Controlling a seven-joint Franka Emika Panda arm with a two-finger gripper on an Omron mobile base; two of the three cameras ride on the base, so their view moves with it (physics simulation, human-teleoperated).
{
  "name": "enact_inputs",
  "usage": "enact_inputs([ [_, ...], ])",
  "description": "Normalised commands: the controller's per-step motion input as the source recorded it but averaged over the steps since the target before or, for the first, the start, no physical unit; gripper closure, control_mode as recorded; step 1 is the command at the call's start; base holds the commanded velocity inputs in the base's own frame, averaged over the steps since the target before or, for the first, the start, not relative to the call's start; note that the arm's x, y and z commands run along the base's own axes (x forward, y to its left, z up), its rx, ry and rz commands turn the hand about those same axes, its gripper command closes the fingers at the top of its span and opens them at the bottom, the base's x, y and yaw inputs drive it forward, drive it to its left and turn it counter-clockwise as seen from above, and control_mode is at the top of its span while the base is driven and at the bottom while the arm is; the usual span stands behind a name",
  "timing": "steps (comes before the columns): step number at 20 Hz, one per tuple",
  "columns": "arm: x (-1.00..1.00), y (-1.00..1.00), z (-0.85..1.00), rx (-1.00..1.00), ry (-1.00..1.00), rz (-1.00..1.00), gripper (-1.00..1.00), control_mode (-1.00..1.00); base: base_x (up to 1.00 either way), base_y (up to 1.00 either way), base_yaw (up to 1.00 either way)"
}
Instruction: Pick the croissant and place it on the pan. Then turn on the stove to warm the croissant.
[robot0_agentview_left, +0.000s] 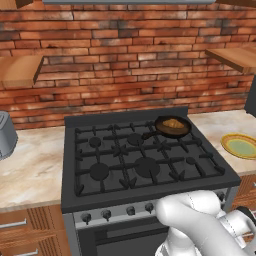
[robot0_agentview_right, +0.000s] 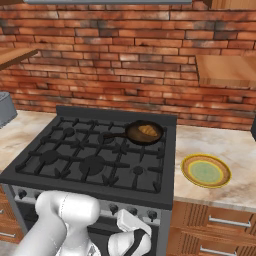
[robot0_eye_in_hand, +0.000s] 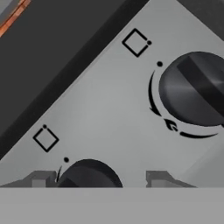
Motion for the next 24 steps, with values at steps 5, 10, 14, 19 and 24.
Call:
enact_inputs([
  [5,0.11,0.13,-0.01,0.00,0.00,-0.03,1.00,-1.00,0.00,0.00,0.00],
  [10,0.03,0.00,0.00,0.00,0.00,0.00,1.00,-1.00,0.00,0.00,0.00],
  [14,0.03,0.00,0.00,0.00,0.01,0.00,1.00,-1.00,0.00,0.00,0.00],
  [19,0.00,0.00,0.00,0.00,0.00,0.00,1.00,-1.00,0.00,0.00,0.00],
  [24,0.00,0.00,0.00,0.00,0.00,0.00,1.00,-1.00,0.00,0.00,0.00],
])
